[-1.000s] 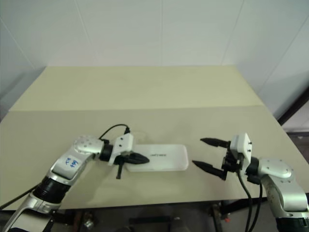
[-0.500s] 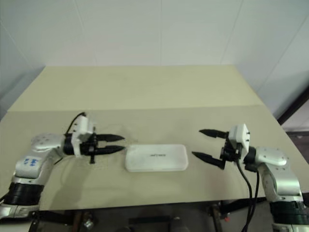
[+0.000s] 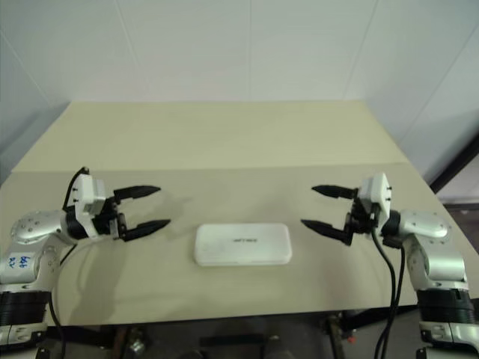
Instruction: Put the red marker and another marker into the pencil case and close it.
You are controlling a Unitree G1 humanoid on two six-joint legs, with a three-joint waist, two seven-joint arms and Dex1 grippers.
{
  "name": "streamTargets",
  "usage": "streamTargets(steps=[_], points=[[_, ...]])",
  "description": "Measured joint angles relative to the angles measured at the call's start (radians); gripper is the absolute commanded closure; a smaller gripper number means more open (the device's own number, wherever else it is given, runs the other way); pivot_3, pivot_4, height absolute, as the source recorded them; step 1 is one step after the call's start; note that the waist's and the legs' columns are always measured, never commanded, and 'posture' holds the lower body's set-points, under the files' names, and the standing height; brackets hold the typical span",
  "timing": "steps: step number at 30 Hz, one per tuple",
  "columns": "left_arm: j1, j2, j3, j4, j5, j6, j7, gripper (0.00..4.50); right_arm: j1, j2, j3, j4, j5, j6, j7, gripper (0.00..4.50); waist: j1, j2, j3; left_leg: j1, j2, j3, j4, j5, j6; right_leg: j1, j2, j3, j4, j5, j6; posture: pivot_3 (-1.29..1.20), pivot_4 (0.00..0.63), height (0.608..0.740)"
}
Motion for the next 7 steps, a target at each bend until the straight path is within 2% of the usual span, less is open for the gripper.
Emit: streamTargets(steps=[7], points=[[0.036,0.001,-0.009,-0.031,0.0,0.018,0.028,0.01,0.044,0.001,0.0,-0.016,0.0,0.009,-0.006,0.0,-0.002,0.0,0.0,0.0,0.0,0.0,0.0,0.0,0.0,0.0,0.0,0.0,0.0,0.0,0.0,0.0,0.15,0.74]])
